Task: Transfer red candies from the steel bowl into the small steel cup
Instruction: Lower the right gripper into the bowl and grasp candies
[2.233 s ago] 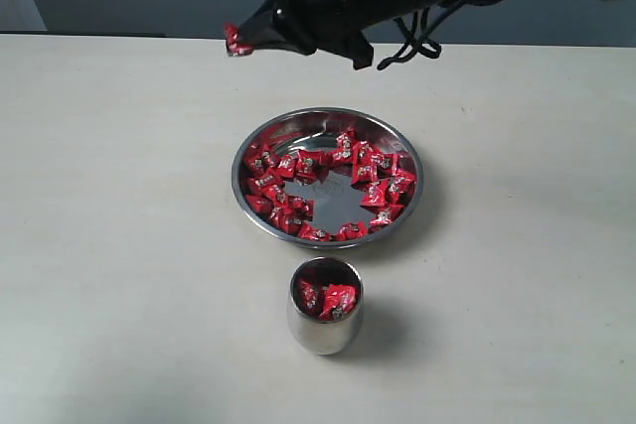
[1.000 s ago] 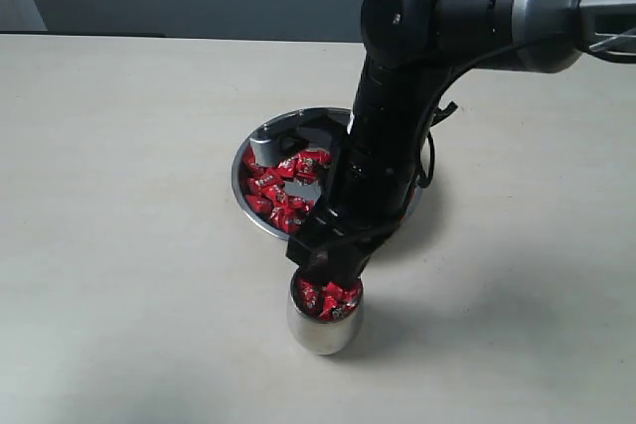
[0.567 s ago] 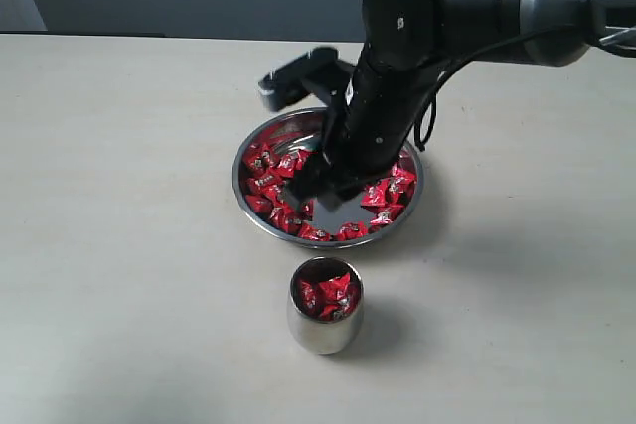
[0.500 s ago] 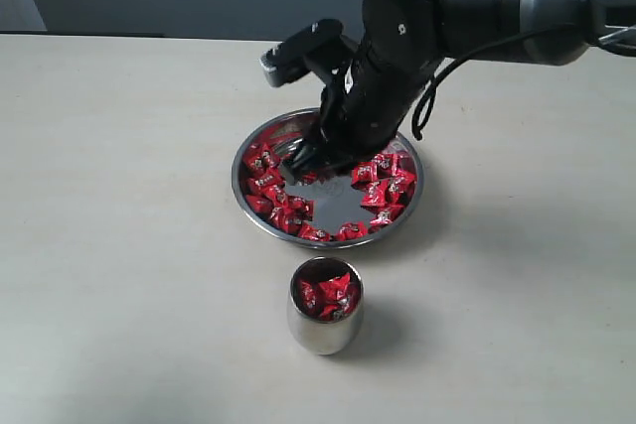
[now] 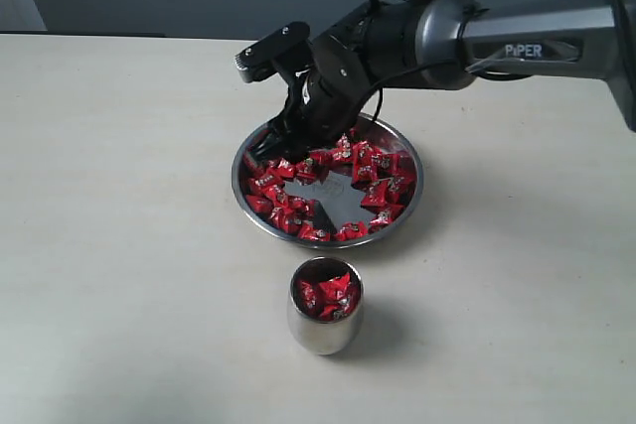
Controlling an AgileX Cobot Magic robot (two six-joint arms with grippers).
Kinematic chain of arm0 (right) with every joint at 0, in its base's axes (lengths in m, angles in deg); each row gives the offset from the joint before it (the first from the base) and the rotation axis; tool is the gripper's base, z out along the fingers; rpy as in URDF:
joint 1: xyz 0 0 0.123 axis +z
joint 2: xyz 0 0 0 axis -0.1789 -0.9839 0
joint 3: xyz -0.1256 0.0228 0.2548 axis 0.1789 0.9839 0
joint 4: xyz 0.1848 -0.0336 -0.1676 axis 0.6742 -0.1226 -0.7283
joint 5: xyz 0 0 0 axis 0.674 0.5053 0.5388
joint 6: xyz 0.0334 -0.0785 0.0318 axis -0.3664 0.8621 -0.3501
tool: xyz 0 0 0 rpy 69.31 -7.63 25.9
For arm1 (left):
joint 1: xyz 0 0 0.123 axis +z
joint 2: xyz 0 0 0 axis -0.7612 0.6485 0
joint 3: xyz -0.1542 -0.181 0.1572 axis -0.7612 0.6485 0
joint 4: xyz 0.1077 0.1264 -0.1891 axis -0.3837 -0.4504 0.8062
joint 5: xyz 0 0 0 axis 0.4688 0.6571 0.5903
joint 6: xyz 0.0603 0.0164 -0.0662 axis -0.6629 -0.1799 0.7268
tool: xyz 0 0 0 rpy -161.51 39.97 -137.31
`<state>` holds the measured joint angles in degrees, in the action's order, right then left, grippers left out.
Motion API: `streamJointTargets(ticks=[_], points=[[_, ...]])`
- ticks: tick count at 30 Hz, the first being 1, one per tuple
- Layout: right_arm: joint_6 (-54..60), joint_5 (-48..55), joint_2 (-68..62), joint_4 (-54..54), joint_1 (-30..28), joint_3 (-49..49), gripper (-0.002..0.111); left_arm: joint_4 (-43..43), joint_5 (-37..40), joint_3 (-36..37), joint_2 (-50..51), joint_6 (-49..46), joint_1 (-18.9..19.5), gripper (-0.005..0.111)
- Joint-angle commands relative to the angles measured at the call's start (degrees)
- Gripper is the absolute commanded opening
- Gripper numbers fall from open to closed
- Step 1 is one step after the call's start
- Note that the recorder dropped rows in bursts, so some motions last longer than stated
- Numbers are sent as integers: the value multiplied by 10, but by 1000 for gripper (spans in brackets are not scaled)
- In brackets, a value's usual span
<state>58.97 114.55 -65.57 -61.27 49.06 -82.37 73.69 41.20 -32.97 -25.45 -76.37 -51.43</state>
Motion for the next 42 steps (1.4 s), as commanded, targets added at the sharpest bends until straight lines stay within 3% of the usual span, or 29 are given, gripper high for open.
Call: streamJointTargets(ticks=[1,16,27,42], points=[[-3,-3,-29,-8,-2,-40,50,0,-4,-1,-2,3,0,0],[-10,64,-83,6,-18,-78,50,0,-4,-1,-2,3,0,0],[-10,57,-83,15,-20,-78,0,0,-4,-1,-2,3,0,0],[-9,142,-20,55,-20,-78,0,0,-4,-1,-2,3,0,0]])
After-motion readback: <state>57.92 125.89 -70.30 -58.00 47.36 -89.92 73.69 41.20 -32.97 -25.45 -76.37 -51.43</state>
